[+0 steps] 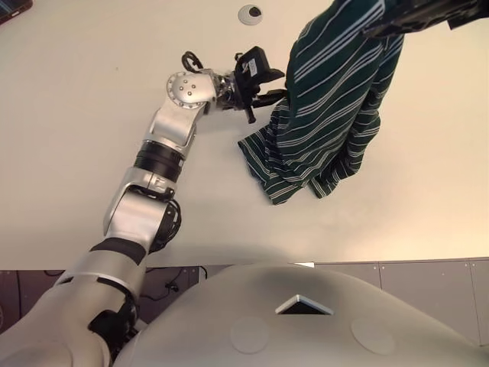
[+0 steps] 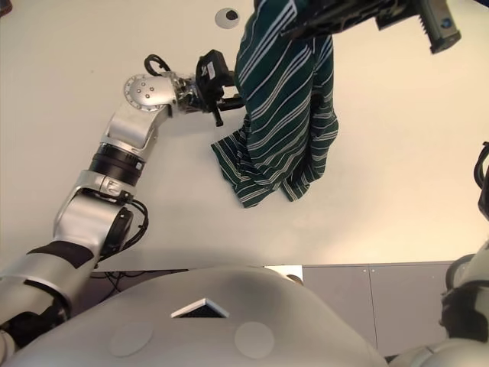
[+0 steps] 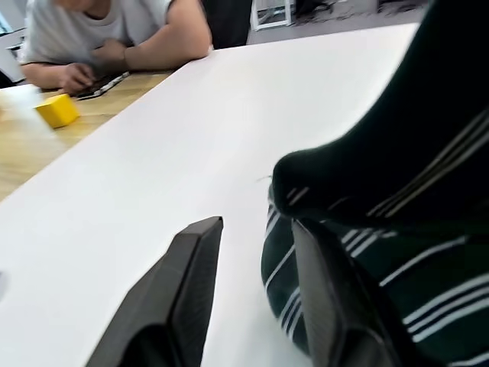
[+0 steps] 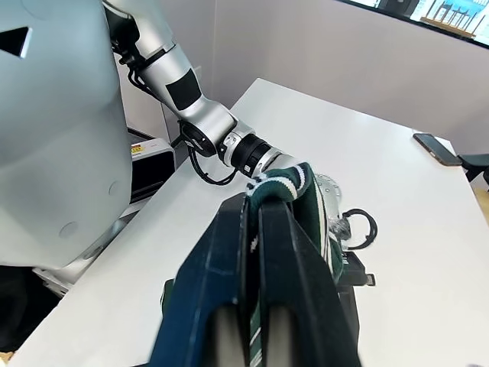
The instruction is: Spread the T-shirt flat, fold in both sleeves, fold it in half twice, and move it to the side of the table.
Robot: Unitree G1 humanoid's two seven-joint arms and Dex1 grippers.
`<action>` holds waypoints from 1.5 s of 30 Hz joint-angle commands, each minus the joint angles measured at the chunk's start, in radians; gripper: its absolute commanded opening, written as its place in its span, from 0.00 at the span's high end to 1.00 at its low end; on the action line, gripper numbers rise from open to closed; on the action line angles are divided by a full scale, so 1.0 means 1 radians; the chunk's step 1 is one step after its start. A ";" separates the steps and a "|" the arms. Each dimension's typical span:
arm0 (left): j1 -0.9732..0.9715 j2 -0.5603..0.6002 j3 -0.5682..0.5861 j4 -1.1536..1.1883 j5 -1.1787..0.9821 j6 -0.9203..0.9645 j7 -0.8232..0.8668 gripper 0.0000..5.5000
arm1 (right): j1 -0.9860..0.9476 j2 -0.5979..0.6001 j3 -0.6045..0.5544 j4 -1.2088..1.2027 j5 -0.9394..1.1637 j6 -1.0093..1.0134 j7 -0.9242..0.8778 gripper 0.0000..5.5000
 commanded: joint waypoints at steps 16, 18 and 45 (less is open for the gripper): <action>-0.141 -0.155 0.045 0.494 0.102 0.000 0.037 0.84 | 0.055 0.036 0.021 0.090 -0.106 -0.038 0.003 1.00; -0.141 -0.152 0.067 0.484 0.091 0.005 0.026 0.89 | 0.050 0.045 0.023 0.112 -0.118 -0.044 0.003 1.00; -0.216 0.207 0.539 0.040 -0.194 0.139 0.270 1.00 | -0.184 0.366 -0.319 0.960 -0.662 -0.400 -0.561 1.00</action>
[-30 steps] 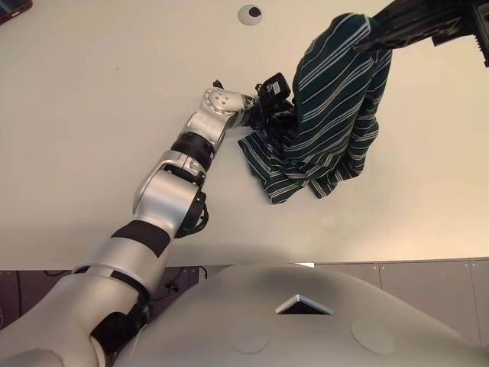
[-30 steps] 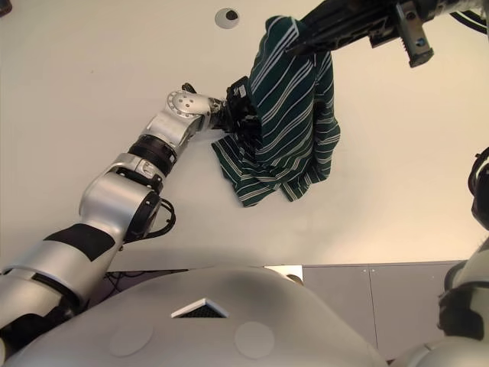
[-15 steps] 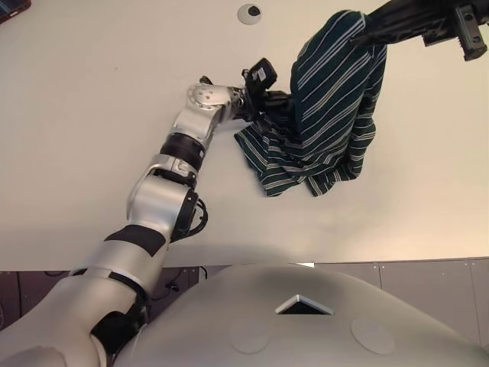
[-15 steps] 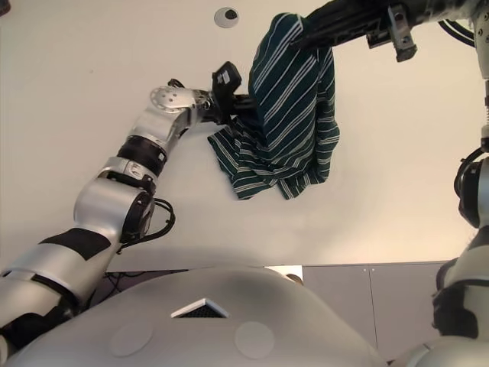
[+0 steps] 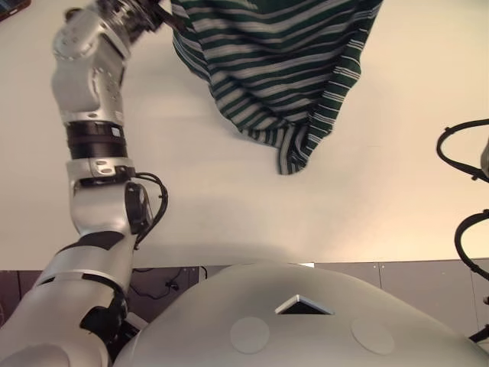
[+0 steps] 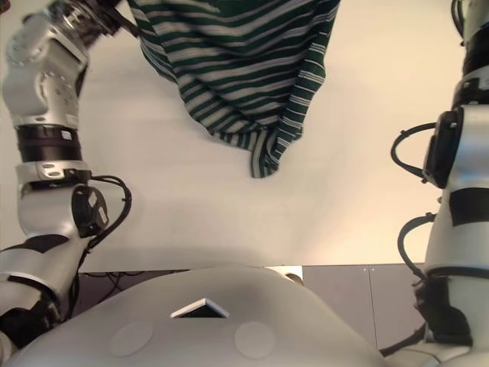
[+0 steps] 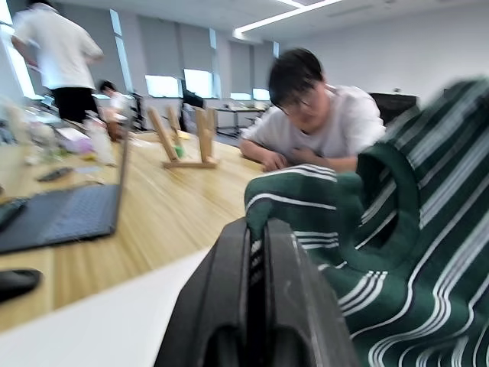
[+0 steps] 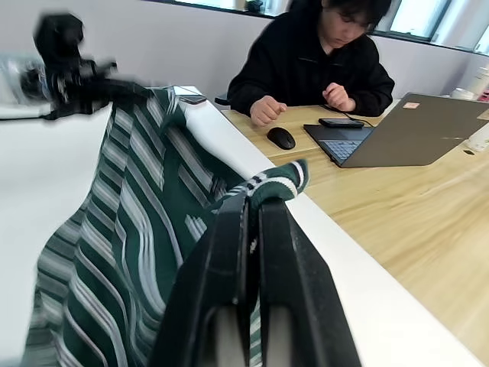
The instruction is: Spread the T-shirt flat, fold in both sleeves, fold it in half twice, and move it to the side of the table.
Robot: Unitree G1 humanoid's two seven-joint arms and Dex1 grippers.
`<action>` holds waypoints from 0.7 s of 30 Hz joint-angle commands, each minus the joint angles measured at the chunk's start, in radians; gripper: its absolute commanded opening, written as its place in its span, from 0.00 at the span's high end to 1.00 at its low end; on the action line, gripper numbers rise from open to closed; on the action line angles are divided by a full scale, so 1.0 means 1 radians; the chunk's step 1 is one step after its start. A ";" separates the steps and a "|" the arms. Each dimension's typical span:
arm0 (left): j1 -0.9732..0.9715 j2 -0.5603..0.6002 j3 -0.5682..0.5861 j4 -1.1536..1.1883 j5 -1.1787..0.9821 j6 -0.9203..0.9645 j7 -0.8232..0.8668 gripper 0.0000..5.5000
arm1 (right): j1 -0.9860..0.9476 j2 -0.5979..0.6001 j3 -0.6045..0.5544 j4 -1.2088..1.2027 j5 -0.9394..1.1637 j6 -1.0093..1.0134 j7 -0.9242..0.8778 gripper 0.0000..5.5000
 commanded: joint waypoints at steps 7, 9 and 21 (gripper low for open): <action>-0.466 0.101 -0.041 0.663 0.186 -0.215 0.188 1.00 | -0.173 0.185 -0.007 0.173 -0.297 -0.230 -0.590 1.00; -0.557 0.118 -0.057 0.744 0.236 -0.235 0.255 1.00 | -0.225 0.216 0.003 0.206 -0.366 -0.224 -0.730 1.00; -0.804 0.164 -0.083 0.817 0.360 -0.298 0.275 1.00 | -0.361 0.209 -0.047 0.243 -0.518 -0.269 -0.992 1.00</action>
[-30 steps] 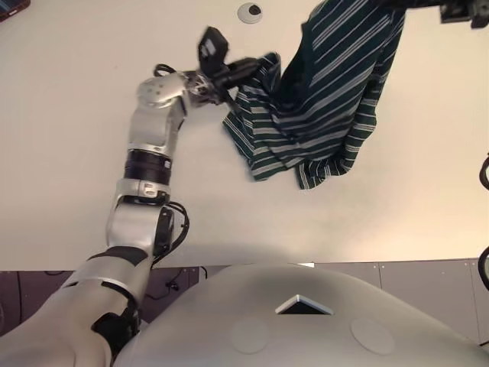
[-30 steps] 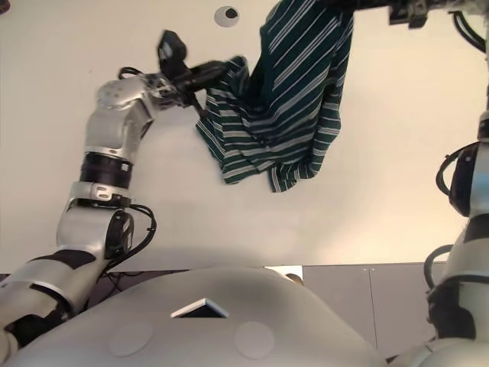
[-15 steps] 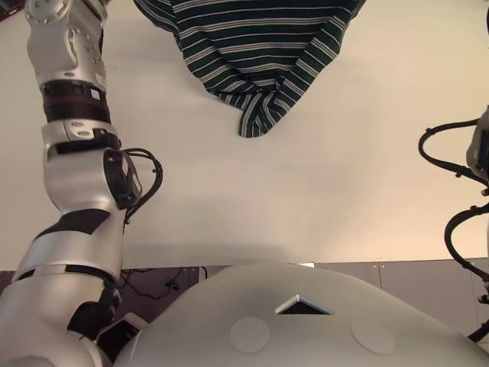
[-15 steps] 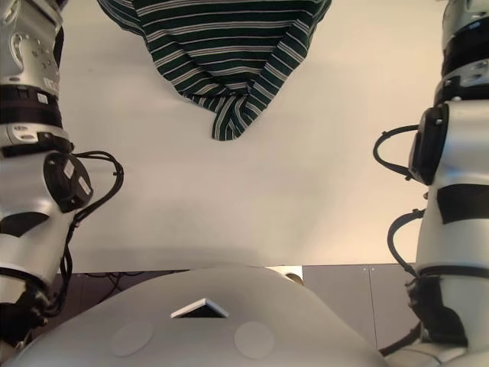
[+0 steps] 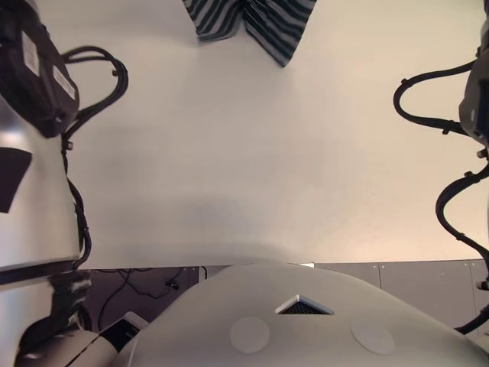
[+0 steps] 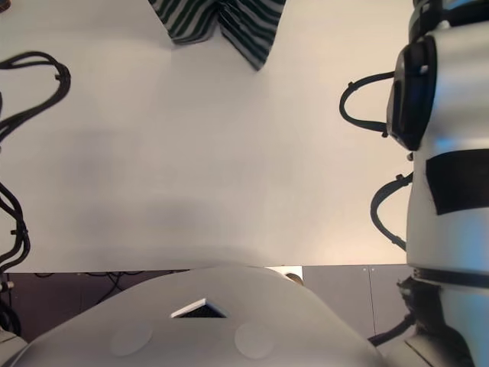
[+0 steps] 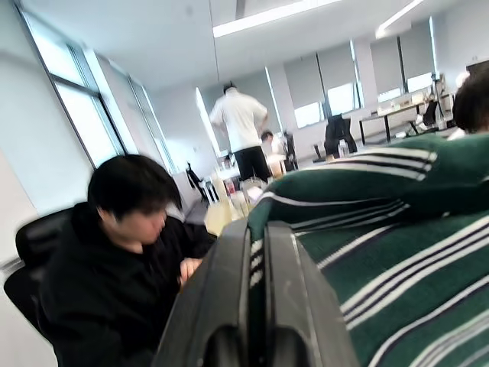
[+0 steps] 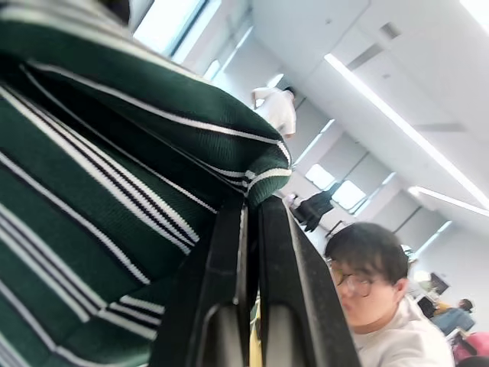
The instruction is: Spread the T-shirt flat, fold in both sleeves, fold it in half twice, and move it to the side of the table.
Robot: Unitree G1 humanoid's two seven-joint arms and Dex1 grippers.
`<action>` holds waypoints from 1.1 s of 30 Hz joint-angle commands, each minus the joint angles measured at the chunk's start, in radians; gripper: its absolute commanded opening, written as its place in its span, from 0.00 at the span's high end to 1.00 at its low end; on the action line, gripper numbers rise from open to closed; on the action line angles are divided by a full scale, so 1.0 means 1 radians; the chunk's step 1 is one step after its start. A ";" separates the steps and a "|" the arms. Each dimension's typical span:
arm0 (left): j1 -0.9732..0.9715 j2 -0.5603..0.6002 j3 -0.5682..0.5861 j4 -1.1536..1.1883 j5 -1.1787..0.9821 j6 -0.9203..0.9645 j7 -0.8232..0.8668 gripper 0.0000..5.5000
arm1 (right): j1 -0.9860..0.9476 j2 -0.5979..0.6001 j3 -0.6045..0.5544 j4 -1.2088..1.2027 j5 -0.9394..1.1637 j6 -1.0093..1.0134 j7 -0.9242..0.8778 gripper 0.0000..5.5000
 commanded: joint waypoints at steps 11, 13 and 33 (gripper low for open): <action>0.679 0.230 0.010 -1.076 -0.432 0.614 -0.900 1.00 | 0.324 -0.232 -0.008 -0.318 0.191 -0.053 1.347 1.00; 0.885 0.308 0.042 -1.450 -0.604 0.831 -0.885 1.00 | 0.516 -0.382 0.129 -0.647 0.380 0.113 1.459 1.00; 1.809 0.435 -0.597 -2.040 -0.011 0.816 -0.571 0.82 | 1.410 -0.677 0.298 -1.348 0.145 0.084 1.352 0.86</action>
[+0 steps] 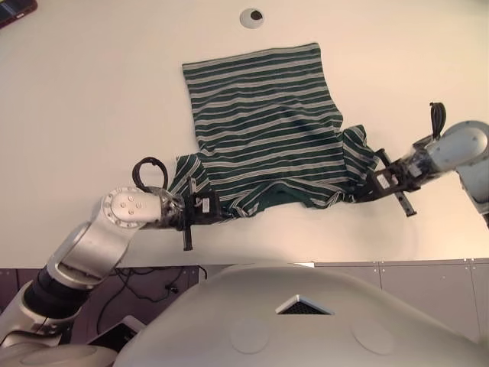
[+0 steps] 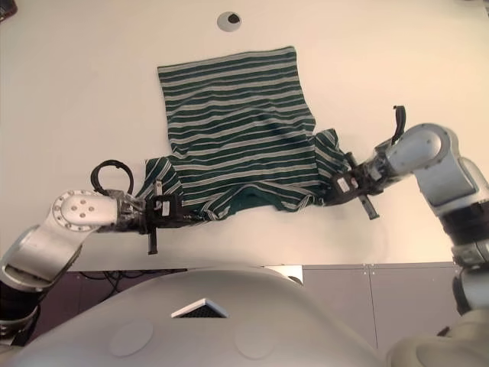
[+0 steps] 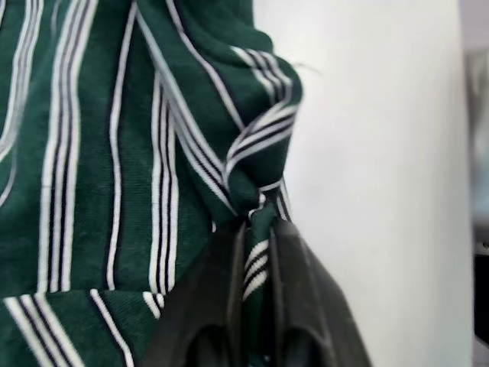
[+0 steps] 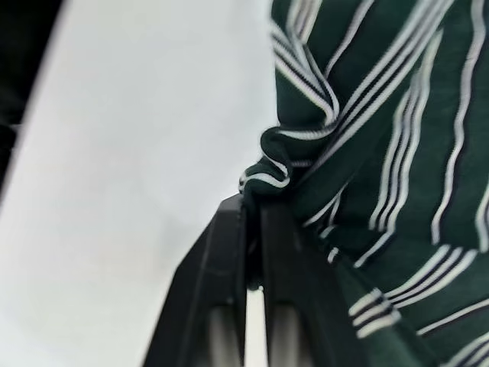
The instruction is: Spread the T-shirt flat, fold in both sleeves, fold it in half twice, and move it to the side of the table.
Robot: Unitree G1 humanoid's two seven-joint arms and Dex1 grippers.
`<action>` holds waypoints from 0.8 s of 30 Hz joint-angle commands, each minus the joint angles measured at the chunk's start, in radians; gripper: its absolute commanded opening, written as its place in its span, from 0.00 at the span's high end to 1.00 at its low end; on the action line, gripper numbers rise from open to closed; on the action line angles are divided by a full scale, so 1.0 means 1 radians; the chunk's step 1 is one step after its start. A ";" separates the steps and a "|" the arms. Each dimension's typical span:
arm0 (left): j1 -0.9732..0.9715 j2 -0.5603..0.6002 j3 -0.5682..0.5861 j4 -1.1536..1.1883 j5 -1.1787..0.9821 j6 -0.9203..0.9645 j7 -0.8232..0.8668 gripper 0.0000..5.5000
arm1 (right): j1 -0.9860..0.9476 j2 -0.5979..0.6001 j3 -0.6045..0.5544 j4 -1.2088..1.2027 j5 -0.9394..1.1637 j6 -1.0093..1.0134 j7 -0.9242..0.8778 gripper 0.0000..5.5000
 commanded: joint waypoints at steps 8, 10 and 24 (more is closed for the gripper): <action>0.015 0.008 0.436 -0.171 -0.405 0.129 -0.055 0.82 | -0.267 -0.076 -0.016 0.031 0.459 0.325 0.079 0.78; -0.101 -0.055 0.613 -0.090 -0.629 0.175 -0.053 0.82 | -0.446 0.019 -0.049 0.153 0.532 0.459 0.079 0.78; -0.547 -0.318 0.021 0.946 -0.087 -0.221 0.144 0.99 | -0.500 0.640 0.092 0.808 -0.036 0.221 -0.593 1.00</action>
